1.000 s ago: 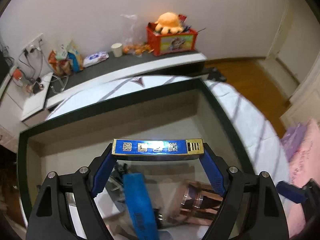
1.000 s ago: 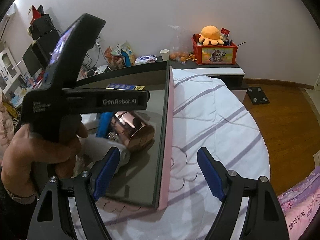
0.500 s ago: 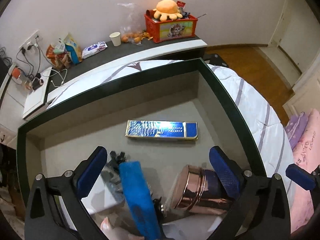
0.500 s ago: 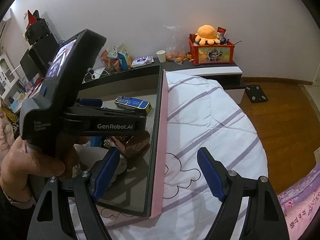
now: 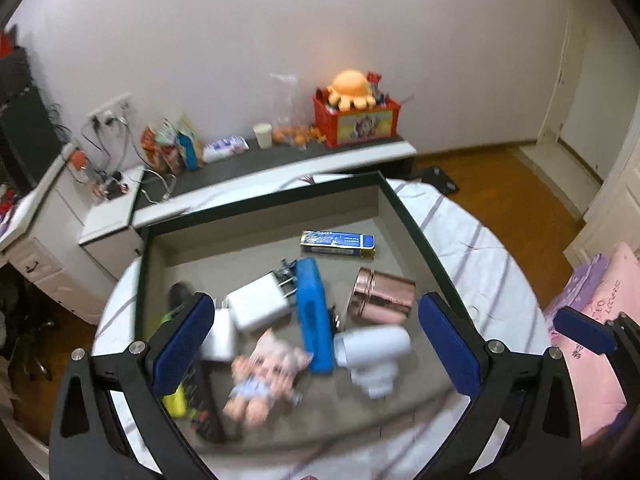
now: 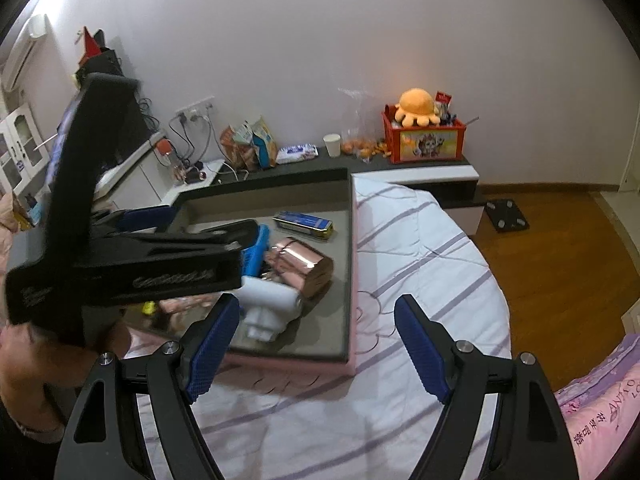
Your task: Organize rigid objects
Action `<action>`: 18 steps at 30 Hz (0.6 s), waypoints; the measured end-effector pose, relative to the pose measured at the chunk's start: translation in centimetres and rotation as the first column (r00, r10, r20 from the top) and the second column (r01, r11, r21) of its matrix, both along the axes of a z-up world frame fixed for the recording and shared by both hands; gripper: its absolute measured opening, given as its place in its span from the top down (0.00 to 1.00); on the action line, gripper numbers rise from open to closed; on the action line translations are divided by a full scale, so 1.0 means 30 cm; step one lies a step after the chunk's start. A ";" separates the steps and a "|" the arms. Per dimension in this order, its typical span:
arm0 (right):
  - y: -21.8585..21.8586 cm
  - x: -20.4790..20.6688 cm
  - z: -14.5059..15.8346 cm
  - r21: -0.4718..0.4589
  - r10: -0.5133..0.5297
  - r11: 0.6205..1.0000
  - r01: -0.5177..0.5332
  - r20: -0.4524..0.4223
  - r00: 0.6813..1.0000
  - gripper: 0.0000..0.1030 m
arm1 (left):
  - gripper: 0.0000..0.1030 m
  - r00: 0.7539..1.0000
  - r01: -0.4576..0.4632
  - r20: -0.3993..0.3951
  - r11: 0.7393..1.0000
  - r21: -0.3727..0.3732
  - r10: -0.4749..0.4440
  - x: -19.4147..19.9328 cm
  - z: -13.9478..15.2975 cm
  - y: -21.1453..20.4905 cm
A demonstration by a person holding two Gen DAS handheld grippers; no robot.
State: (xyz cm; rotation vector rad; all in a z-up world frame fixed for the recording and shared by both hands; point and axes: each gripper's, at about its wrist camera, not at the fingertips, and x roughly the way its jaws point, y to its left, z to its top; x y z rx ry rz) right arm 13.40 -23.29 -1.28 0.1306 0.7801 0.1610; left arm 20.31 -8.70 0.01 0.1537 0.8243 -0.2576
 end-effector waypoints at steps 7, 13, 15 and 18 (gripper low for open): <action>0.087 -0.158 0.061 -0.015 0.030 0.999 -0.029 0.055 0.998 0.21 | 0.00 0.993 -0.060 0.094 0.997 -0.052 0.065 -0.277 0.098 0.150; 0.169 -0.272 0.067 -0.024 0.056 0.998 -0.054 0.070 0.996 0.21 | 0.00 0.979 -0.131 0.148 0.989 -0.067 0.140 -0.480 0.123 0.278; 0.192 -0.300 0.057 -0.031 0.063 0.998 -0.061 0.064 0.996 0.21 | 0.00 0.977 -0.149 0.145 0.986 -0.072 0.158 -0.523 0.118 0.297; 0.210 -0.338 0.048 -0.030 0.067 0.997 -0.065 0.055 0.996 0.21 | 0.00 0.972 -0.178 0.142 0.982 -0.068 0.186 -0.572 0.109 0.320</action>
